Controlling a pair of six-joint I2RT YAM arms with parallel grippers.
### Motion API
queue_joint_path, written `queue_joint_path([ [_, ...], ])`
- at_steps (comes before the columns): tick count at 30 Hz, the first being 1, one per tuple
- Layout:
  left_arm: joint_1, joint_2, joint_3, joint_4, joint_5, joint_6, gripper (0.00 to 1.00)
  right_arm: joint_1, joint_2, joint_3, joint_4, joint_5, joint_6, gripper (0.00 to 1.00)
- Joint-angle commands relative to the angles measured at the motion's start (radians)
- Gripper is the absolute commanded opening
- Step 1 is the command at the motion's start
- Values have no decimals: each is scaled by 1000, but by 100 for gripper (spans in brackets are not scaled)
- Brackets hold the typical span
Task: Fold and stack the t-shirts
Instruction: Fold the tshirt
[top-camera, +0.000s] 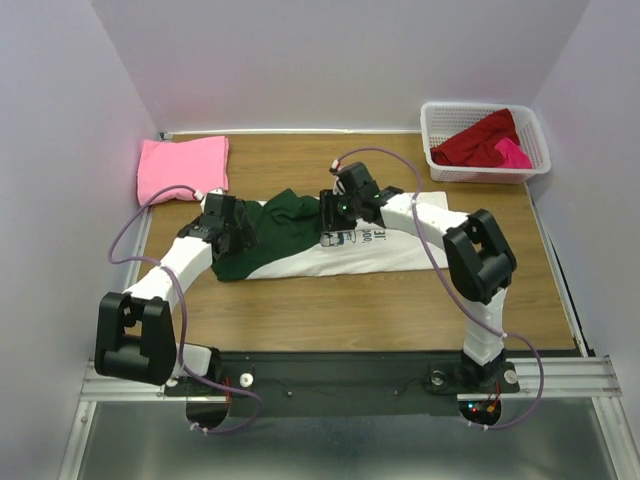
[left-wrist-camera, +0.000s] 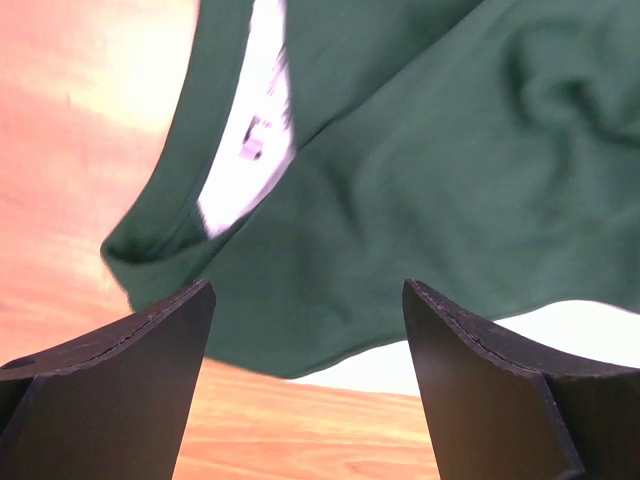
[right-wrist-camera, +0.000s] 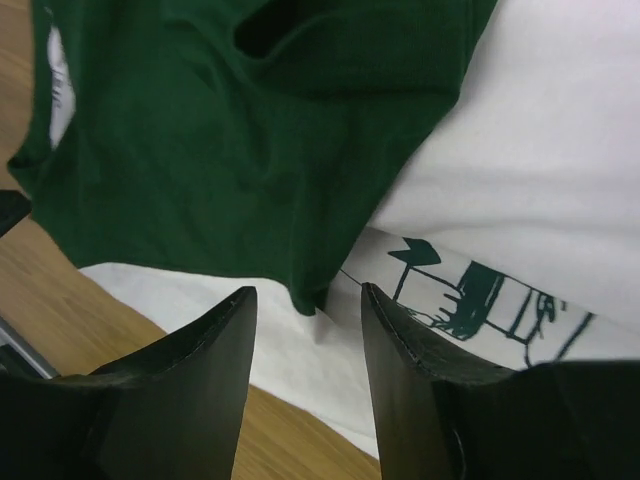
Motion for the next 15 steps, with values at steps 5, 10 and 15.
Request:
queue_joint_path([
  [5, 44, 34, -44, 21, -22, 0, 86, 34, 125, 98, 57, -38, 103, 49],
  [10, 67, 97, -73, 30, 9, -9, 86, 34, 148, 107, 57, -33, 102, 32],
  [15, 89, 128, -100, 41, 41, -10, 86, 34, 99, 119, 55, 0, 74, 4],
])
